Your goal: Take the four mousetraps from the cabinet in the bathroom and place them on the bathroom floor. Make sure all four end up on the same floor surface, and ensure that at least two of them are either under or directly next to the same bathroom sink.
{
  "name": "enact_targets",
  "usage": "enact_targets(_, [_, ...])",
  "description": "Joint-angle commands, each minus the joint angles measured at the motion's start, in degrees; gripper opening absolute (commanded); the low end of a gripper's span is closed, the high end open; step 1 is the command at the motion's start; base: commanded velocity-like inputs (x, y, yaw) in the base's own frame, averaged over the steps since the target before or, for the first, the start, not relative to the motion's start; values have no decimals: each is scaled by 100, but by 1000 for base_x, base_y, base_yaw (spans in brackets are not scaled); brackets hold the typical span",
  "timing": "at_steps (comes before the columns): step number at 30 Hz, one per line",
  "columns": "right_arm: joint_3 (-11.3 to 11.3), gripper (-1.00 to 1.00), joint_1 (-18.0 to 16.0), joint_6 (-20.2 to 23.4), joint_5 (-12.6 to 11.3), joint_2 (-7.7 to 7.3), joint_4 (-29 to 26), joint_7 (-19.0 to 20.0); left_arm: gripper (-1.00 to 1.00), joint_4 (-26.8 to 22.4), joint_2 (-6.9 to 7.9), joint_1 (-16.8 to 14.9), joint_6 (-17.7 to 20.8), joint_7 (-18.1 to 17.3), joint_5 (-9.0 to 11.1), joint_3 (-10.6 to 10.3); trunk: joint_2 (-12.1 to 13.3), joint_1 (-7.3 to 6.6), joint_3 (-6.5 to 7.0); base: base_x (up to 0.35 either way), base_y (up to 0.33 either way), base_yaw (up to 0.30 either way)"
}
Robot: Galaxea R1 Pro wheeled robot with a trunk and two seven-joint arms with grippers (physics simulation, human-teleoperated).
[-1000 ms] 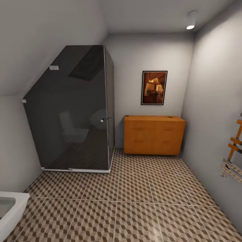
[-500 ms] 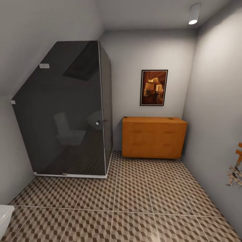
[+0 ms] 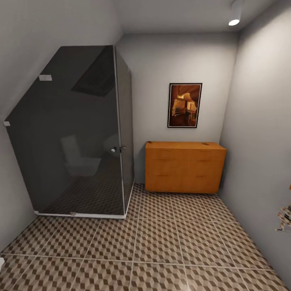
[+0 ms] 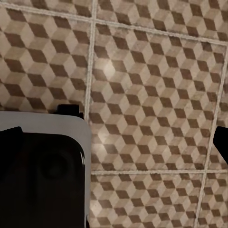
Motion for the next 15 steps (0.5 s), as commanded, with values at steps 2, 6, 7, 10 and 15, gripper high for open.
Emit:
enact_targets(2, [43,100,-8,-23,-1,0,19,-18,100,7,-4,-4,-23,6,53,-43,-5,2,-7,34,-11,0])
enact_targets(6, [43,100,-8,-22,-1,-1,19,-16,100,7,-5,-4,-24,4,53,-41,-5,2,-7,22,-7,0])
enact_targets(7, [43,100,-8,-22,-1,-1,19,-17,100,9,-6,-4,-24,3,53,-42,-5,2,-7,12,-4,0])
enact_targets(10, [43,100,-8,-21,-1,-1,20,-18,100,10,-5,-4,-24,2,53,-41,-5,2,-7,13,-10,0])
enact_targets(15, [43,100,-8,-21,-1,-1,18,-17,100,9,4,-4,-19,0,53,-40,-5,2,-7,70,-111,0])
